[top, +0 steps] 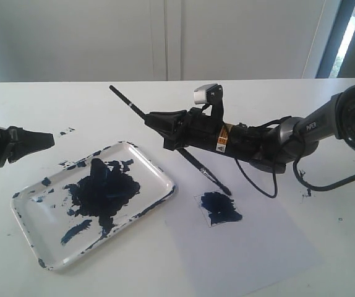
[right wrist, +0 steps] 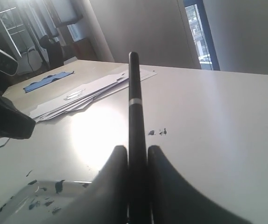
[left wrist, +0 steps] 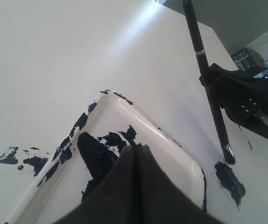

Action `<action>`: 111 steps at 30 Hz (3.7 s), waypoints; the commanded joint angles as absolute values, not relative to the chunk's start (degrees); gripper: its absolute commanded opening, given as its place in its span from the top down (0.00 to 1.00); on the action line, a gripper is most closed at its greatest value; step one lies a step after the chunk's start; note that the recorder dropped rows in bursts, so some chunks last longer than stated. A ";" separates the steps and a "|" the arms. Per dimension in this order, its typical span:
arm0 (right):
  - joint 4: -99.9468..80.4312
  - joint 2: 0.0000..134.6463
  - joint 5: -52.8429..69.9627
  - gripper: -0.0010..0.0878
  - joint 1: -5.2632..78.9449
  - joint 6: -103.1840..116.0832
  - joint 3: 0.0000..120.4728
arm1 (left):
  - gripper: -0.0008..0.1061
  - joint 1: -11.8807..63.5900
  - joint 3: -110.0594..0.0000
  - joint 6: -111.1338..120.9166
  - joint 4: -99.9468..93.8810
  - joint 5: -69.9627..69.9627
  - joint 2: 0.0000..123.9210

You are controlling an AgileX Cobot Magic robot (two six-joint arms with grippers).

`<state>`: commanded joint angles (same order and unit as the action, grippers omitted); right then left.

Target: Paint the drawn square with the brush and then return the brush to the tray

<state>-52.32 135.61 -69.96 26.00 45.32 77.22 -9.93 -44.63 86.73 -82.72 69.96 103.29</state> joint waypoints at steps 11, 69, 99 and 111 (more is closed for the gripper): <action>-50.85 135.61 -69.96 0.99 26.79 44.98 77.22 | 0.95 -9.93 -44.63 86.73 -82.63 69.96 103.29; -53.75 134.39 -69.96 0.99 27.31 44.98 77.22 | 0.95 -9.93 -44.63 86.73 -83.16 69.96 103.29; -57.48 133.18 -43.41 0.99 43.26 49.69 92.01 | 0.95 -10.17 -44.63 80.48 -81.24 69.96 95.78; -57.25 141.24 -36.29 0.99 46.70 52.89 105.08 | 0.95 -12.08 -39.89 78.61 -77.15 69.96 85.29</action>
